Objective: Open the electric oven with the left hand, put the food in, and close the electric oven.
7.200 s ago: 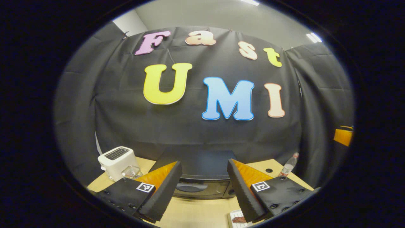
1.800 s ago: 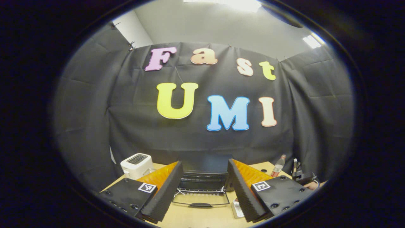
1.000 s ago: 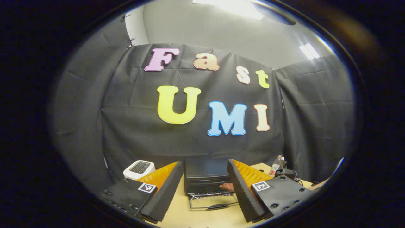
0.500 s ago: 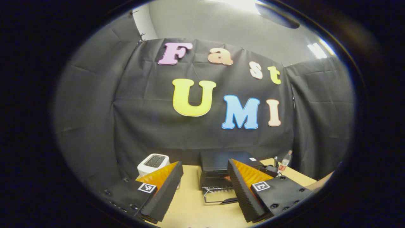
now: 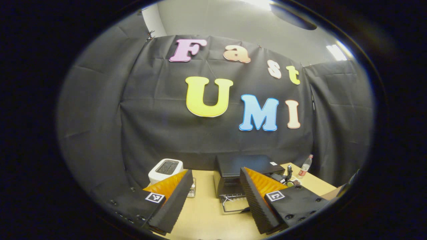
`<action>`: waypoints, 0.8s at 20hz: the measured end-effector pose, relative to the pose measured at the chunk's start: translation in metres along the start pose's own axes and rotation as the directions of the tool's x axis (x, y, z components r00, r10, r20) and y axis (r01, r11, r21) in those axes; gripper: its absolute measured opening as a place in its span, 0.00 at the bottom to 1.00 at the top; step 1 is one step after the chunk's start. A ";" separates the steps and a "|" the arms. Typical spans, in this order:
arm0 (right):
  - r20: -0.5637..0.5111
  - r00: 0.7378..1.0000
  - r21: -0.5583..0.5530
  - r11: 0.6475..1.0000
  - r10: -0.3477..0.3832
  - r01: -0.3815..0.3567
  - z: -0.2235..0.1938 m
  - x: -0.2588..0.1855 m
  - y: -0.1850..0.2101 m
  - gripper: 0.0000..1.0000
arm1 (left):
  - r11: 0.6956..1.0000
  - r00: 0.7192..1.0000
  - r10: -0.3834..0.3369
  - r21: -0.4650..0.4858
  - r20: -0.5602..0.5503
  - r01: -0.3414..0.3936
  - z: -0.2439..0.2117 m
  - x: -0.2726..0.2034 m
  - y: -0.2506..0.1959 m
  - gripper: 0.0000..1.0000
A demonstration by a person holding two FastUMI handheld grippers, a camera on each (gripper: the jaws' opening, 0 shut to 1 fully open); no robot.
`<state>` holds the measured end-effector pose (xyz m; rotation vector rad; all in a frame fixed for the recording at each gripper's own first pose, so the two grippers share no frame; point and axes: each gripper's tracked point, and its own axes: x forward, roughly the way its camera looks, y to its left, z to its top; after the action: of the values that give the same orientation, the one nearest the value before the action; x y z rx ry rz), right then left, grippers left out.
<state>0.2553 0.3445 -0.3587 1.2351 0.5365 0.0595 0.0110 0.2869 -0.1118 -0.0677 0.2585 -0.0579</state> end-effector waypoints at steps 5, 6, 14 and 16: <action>0.050 0.989 -0.061 0.987 -0.142 0.145 0.008 -0.005 -0.025 0.19 | 1.000 1.000 0.015 -0.024 0.014 -0.015 0.003 0.001 0.012 0.97; 0.054 0.988 -0.059 0.987 -0.147 0.150 0.010 -0.006 -0.027 0.22 | 0.999 1.000 0.016 -0.033 0.015 -0.015 0.004 0.000 0.013 0.94; 0.095 0.974 -0.409 0.883 -0.208 0.229 0.028 -0.047 -0.037 0.34 | 0.999 1.000 0.009 -0.049 0.025 -0.008 -0.002 0.010 0.006 0.94; 0.103 0.971 -0.504 0.831 -0.214 0.237 0.032 -0.067 -0.033 0.67 | 0.999 1.000 -0.006 -0.048 0.022 0.007 -0.007 0.013 -0.003 0.94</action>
<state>0.2016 0.2833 -0.3576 0.6407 0.5802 -0.0240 0.0217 0.2828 -0.1213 -0.1173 0.2374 -0.0572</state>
